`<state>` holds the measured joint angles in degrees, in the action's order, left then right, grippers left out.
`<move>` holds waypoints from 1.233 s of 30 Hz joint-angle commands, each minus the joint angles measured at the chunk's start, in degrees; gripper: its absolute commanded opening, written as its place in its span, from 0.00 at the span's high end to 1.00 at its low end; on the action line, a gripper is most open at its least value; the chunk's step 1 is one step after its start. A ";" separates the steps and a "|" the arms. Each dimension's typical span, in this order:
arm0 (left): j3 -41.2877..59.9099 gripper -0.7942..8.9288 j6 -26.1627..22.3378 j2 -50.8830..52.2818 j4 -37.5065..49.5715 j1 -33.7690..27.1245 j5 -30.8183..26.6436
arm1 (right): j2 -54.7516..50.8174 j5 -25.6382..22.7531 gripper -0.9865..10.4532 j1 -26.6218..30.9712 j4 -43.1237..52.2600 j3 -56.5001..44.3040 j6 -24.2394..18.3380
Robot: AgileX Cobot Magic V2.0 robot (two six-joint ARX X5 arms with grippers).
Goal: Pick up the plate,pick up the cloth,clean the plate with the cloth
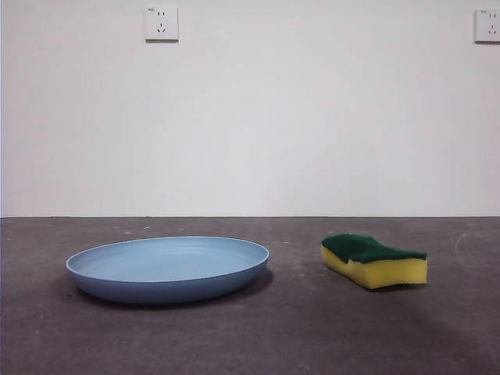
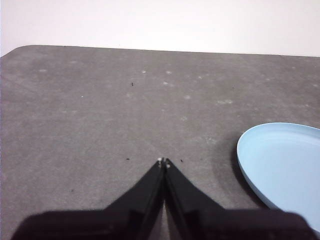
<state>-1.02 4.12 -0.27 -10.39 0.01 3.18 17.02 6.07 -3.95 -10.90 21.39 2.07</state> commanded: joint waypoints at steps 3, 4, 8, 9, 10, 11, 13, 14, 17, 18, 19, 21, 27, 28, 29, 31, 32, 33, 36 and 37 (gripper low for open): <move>0.79 0.92 0.39 0.15 0.07 -0.22 -0.02 | -7.82 0.02 0.91 0.72 0.04 -6.97 -0.42; 0.79 0.92 0.39 0.15 0.07 -0.22 -0.02 | -9.22 0.02 0.91 0.72 0.09 -8.33 -0.42; 0.79 0.92 0.39 0.15 0.07 -0.22 -0.02 | -13.03 0.04 0.91 0.72 0.11 -13.03 0.04; 0.79 0.92 0.39 0.15 0.07 -0.22 -0.02 | -13.55 0.04 0.91 0.72 0.11 -13.92 0.15; 0.79 0.92 0.39 0.15 0.07 -0.22 0.00 | -14.03 0.02 0.91 0.72 0.11 -14.84 0.52; 0.79 0.92 0.39 0.15 0.07 -0.22 -0.02 | -14.47 0.02 0.91 0.72 0.11 -15.69 0.85; 0.79 0.92 0.39 0.15 0.07 -0.22 -0.02 | -15.08 0.02 0.91 0.72 0.17 -17.07 1.11; 0.79 0.92 0.39 0.15 0.07 -0.22 -0.02 | -15.41 0.02 0.91 0.72 0.15 -17.73 1.16; 0.79 0.92 0.39 0.15 0.07 -0.22 -0.02 | -16.33 0.00 0.91 0.72 0.15 -19.06 1.53; 0.79 0.92 0.39 0.15 0.07 -0.22 -0.02 | -16.76 0.02 0.91 0.72 0.15 -19.56 1.55; 0.79 0.92 0.39 0.15 0.07 -0.22 -0.02 | -17.00 0.02 0.91 0.70 0.17 -19.93 1.57; 0.79 0.92 0.39 0.15 0.07 -0.22 -0.02 | -16.96 0.00 0.91 0.66 0.17 -20.76 2.40; 0.79 0.92 0.39 0.15 0.07 -0.22 -0.02 | -16.96 0.00 0.91 0.44 0.55 -20.96 2.95; 0.79 0.92 0.39 0.15 0.07 -0.22 -0.02 | -16.96 -0.04 0.91 0.44 0.55 -20.96 3.37; 0.79 0.92 0.39 0.15 0.07 -0.22 -0.02 | -16.96 -0.15 0.91 0.46 0.55 -20.96 3.87; 0.79 0.92 0.39 0.15 0.07 -0.22 -0.02 | -16.96 -0.22 0.91 0.46 0.55 -20.96 3.98; 0.79 0.92 0.37 0.15 0.07 -0.22 -0.02 | -16.96 -0.22 0.91 0.46 0.57 -20.94 3.96; 0.79 0.92 0.39 0.15 0.07 -0.22 -0.02 | -16.96 -0.26 0.91 0.46 0.57 -20.94 3.96; 0.79 0.92 0.37 0.15 0.07 -0.22 -0.02 | -16.96 -0.39 0.91 0.46 0.55 -20.94 3.96; 0.79 0.92 0.39 0.15 0.07 -0.22 -0.02 | -16.96 -0.39 0.91 0.46 0.55 -20.94 3.96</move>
<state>-1.02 4.12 -0.27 -10.39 0.01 3.18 0.23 5.87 -3.40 -10.52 1.37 5.37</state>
